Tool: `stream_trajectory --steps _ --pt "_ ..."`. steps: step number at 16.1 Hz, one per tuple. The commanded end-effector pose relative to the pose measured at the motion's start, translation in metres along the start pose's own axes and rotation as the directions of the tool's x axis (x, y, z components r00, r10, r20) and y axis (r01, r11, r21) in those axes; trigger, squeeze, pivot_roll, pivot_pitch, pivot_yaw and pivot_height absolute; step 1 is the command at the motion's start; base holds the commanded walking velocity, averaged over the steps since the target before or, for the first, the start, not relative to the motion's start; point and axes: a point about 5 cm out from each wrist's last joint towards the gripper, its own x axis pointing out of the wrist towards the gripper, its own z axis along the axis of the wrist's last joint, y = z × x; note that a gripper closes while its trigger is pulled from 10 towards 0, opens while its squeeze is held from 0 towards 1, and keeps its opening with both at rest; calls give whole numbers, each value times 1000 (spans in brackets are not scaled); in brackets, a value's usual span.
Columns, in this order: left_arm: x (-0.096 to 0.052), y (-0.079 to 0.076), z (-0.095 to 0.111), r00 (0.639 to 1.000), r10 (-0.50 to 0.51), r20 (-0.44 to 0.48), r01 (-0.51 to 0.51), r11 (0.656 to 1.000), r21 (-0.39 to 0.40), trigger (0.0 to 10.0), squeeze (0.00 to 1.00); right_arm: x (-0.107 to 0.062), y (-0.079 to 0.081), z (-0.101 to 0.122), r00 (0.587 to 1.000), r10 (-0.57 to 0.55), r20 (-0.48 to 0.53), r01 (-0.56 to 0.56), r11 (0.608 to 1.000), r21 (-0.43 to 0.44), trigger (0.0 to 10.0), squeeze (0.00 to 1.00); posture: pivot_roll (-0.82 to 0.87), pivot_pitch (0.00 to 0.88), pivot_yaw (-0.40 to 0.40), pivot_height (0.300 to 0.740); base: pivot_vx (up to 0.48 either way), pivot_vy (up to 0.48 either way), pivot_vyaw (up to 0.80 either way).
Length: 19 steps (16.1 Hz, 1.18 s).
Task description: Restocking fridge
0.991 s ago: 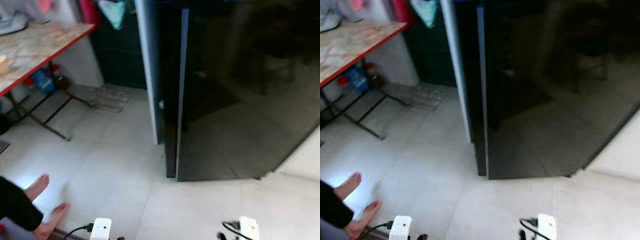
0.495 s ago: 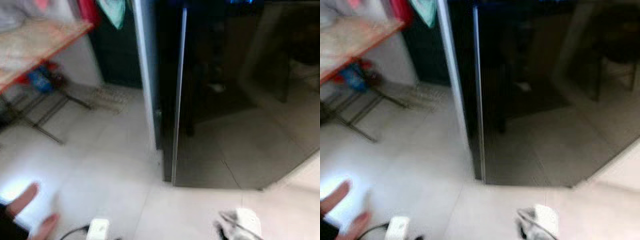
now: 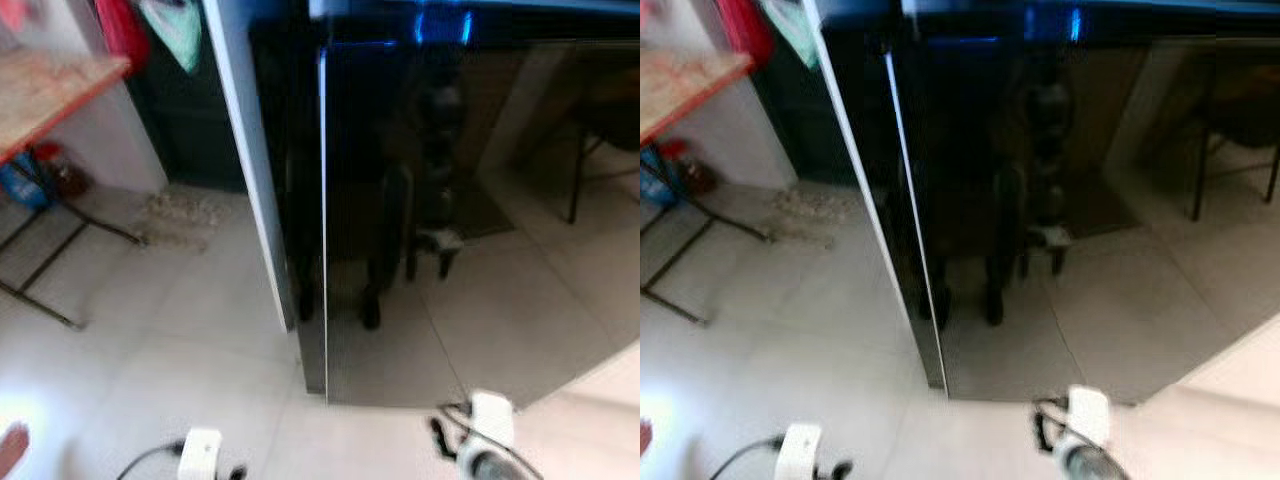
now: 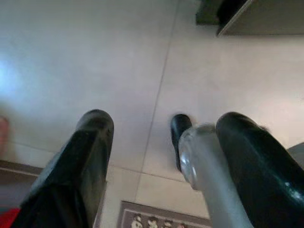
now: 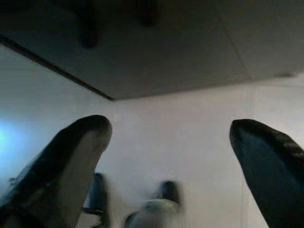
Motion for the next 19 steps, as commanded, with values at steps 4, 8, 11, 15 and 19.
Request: stream_trajectory --steps 4,8,11,15,19 --pt "-2 -1 -9 1000 5 -28 -5 1000 -12 10000 0 -4 -10 6 996 -13 89 8 999 53 10000 0 -19 144 27 740 0 0 0" --pt "-3 -1 -11 999 4 -33 -4 1000 -9 10000 0 -10 -12 13 974 22 227 -42 996 82 10000 0 -23 141 25 740 0 0 0" --pt "-3 0 -10 1000 4 -31 -4 1000 -4 10000 0 -13 -7 41 929 42 368 -93 988 123 10000 0 -23 132 26 740 0 0 0" --pt "-3 1 -9 1000 4 -29 -4 1000 4 10000 0 -27 21 105 783 168 599 -248 967 53 10000 0 -25 120 27 740 0 0 0" --pt "-2 0 -8 1000 6 -25 -6 1000 -3 10000 0 -45 36 132 704 245 667 -323 947 -7 10000 0 -27 129 25 740 0 0 0"
